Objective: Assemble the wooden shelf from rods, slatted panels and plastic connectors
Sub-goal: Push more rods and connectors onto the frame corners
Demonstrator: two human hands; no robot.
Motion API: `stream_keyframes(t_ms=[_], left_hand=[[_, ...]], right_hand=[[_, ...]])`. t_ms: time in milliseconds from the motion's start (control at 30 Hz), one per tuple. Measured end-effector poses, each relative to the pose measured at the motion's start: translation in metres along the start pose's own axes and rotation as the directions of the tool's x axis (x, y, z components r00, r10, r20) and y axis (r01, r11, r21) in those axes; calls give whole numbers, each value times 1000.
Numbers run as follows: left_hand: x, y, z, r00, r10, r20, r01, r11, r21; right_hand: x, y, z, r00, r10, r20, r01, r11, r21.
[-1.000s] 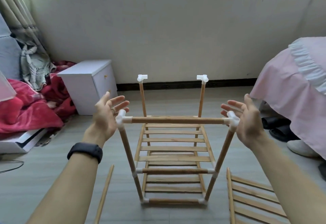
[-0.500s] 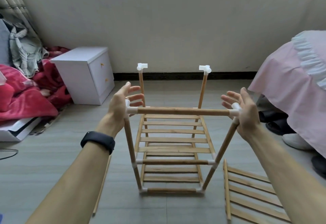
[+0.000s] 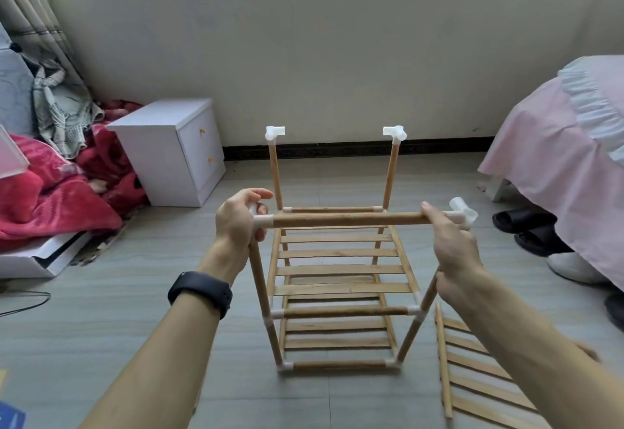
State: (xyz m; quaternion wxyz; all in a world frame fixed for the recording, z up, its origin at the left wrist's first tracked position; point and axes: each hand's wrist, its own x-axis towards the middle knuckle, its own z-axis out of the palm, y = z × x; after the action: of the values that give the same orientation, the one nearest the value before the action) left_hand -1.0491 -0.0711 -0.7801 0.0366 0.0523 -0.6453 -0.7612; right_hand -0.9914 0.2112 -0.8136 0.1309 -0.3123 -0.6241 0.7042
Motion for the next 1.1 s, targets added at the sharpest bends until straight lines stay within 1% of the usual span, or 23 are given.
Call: stream_keyframes(t_ms=[67,167,200,233,300,367,433,500,567,600,633,700,733,767,800,833,867,933,967,1000,1033,1067,1100], left_hand=[[-4,0,2,1000,9,-7,-9,1000,0],[-14,-2,13,1000,28,8,-28,999,33],[-20,-4,20,998,47,36,-49,996,69],[-27,-6,29,995,69,76,-78,989,129],[-41,-11,53,981,90,171,-130,961,243],[-51,-13,77,952,49,304,-150,936,319],[-55,-16,91,888,23,458,-238,877,417],[-51,-21,92,839,49,542,-344,819,460],[-38,-22,86,843,129,522,-402,796,452],[-28,-21,81,859,185,478,-425,777,465],[-17,-18,75,875,245,418,-450,731,513],[9,-8,60,888,364,281,-448,546,708],[23,-1,52,877,430,215,-412,444,796],[36,6,43,856,493,155,-367,367,855],[48,13,34,840,533,108,-319,323,891],[60,18,26,845,531,66,-270,316,910],[71,21,19,874,485,23,-225,363,904],[91,24,9,957,287,-38,-142,580,802],[98,22,5,981,192,-19,-116,666,737],[103,20,1,993,117,26,-102,707,700],[106,17,-1,995,64,74,-97,719,688],[107,14,-4,994,46,103,-104,722,684],[106,10,-6,992,63,110,-121,716,688]], right_hand=[[-2,-7,5,1000,-27,-8,26,1000,-2],[0,-16,13,988,-145,-47,139,984,-112],[0,-18,18,985,-170,-20,166,977,-131],[-1,-20,25,983,-177,41,181,975,-130],[-8,-24,39,961,-150,232,176,980,-97],[-16,-26,45,928,-138,345,171,983,-68],[-22,-28,37,909,-180,377,247,959,-137],[-28,-26,20,894,-259,366,357,905,-230],[-42,-20,4,857,-370,358,450,876,-172],[-50,-17,-1,840,-405,361,487,856,-173],[-56,-13,-5,827,-417,377,519,824,-228],[-57,-2,-7,802,-452,390,587,717,-376],[-54,2,-8,773,-509,378,633,649,-422],[-49,6,-9,719,-597,356,692,564,-451],[-44,7,-10,640,-688,342,750,462,-474],[-39,7,-10,560,-755,342,789,361,-497],[-35,7,-12,496,-796,348,812,282,-512],[-21,9,-17,427,-821,380,843,209,-496],[-13,10,-22,402,-825,398,862,195,-467],[-6,11,-26,378,-831,409,879,182,-441],[0,12,-29,355,-838,414,890,167,-425],[4,12,-32,336,-847,412,897,154,-414],[8,13,-33,323,-858,400,902,151,-404]])
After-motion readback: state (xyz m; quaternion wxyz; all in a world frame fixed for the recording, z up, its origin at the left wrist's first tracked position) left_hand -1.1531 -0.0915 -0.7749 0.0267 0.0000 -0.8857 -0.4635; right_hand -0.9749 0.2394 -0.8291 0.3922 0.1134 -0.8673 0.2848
